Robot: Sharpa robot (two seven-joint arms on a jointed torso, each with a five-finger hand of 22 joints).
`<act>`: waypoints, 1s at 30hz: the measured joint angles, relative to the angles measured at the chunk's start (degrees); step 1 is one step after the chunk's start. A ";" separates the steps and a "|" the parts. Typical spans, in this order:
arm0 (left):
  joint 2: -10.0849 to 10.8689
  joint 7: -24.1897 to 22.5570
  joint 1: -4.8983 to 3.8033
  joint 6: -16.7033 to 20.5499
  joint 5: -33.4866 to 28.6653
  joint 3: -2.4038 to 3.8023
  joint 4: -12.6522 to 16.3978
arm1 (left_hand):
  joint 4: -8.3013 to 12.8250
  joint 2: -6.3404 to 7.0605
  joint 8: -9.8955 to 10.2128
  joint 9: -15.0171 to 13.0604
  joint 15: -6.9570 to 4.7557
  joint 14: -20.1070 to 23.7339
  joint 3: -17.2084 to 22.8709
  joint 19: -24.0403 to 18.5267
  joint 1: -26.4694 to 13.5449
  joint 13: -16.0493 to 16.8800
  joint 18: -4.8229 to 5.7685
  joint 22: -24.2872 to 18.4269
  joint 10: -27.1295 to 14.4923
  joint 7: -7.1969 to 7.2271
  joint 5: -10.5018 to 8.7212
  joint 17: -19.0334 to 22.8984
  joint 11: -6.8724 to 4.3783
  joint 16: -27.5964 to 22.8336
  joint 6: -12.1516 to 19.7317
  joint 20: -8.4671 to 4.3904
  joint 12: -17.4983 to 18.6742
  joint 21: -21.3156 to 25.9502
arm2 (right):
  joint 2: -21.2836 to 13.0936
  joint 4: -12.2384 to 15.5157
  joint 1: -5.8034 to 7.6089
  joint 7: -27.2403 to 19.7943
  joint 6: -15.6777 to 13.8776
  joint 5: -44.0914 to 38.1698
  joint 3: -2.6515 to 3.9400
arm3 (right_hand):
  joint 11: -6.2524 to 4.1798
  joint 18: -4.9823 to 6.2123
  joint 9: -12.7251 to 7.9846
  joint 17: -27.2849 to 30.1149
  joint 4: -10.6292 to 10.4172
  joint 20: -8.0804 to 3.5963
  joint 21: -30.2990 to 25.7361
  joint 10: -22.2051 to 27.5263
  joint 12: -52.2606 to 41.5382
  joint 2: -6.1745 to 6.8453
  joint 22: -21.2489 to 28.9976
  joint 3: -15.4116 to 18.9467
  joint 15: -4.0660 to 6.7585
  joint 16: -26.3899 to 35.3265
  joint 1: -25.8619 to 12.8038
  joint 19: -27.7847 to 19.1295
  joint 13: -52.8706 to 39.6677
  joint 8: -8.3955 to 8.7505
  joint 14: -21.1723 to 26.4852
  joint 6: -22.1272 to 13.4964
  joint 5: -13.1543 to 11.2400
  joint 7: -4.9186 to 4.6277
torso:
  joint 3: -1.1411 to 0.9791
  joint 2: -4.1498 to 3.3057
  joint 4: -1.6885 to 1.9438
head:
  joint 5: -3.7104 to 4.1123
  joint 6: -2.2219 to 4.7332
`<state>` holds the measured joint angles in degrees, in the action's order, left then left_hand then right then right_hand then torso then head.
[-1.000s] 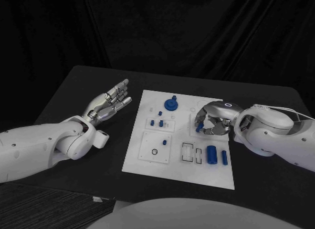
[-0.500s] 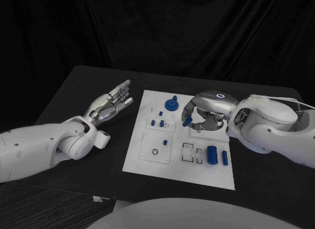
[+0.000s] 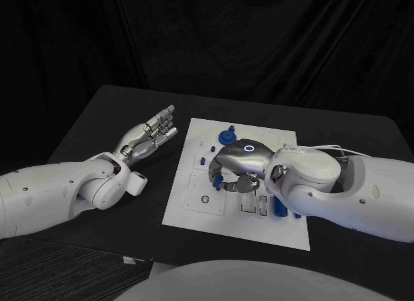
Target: Assemble the parts on the task board
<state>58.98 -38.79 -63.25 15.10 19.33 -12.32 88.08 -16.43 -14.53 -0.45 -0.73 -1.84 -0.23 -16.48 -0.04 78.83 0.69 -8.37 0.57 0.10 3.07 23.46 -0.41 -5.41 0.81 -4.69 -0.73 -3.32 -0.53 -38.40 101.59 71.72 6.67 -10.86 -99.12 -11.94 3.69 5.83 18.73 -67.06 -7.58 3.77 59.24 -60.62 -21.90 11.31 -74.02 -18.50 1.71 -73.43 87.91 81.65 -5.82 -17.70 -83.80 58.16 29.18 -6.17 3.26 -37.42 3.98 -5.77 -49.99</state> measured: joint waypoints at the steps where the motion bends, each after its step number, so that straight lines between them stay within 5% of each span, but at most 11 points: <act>1: 0.02 0.00 0.00 0.00 0.00 0.00 0.03 | 0.00 0.04 0.00 0.00 0.00 0.00 0.00 0.00 -0.03 0.00 0.00 0.00 0.00 0.00 0.00 0.00 0.00 0.00 -0.01 0.00 0.00 0.00 | 0.43 -0.19 -0.27 -0.03 0.13 -0.37 0.00 | 0.01 0.00 0.00 0.00 0.00 0.00 0.00 -0.01 0.00 0.00 0.00 0.00 0.00 0.00 0.00 0.00 0.00 0.00 0.00 0.00 0.00 0.00 | 0.00 0.00 0.00 | -0.06 0.00; 30: -0.11 -0.01 0.02 -0.56 0.02 0.00 0.02 | 0.00 -0.57 0.00 0.00 0.00 0.00 0.00 0.00 0.65 0.00 0.00 0.00 0.29 -0.35 1.05 0.00 0.73 0.00 0.30 -0.01 0.00 0.00 | 5.48 -3.59 -2.99 -0.60 3.28 -6.44 0.01 | 0.09 0.00 0.00 0.43 0.37 0.21 0.00 -0.10 0.66 0.00 0.00 -0.37 0.00 0.01 0.00 -0.59 0.00 0.01 0.00 -0.02 0.00 -0.01 | 0.00 -0.04 -0.01 | -0.07 0.00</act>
<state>58.87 -38.80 -63.24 14.54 19.35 -12.32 88.11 -16.43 -15.10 -0.45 -0.73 -1.84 -0.23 -16.48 -0.04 79.47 0.69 -8.37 0.57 0.38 2.72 24.51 -0.41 -4.67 0.81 -4.39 -0.74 -3.32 -0.53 -32.92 98.00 68.73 6.08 -7.58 -105.56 -11.92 3.78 5.82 18.73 -66.63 -7.21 3.98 59.24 -60.72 -21.24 11.31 -74.02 -18.87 1.70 -73.42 87.90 81.06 -5.83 -17.69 -83.79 58.14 29.18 -6.17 3.26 -37.46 3.98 -5.84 -49.99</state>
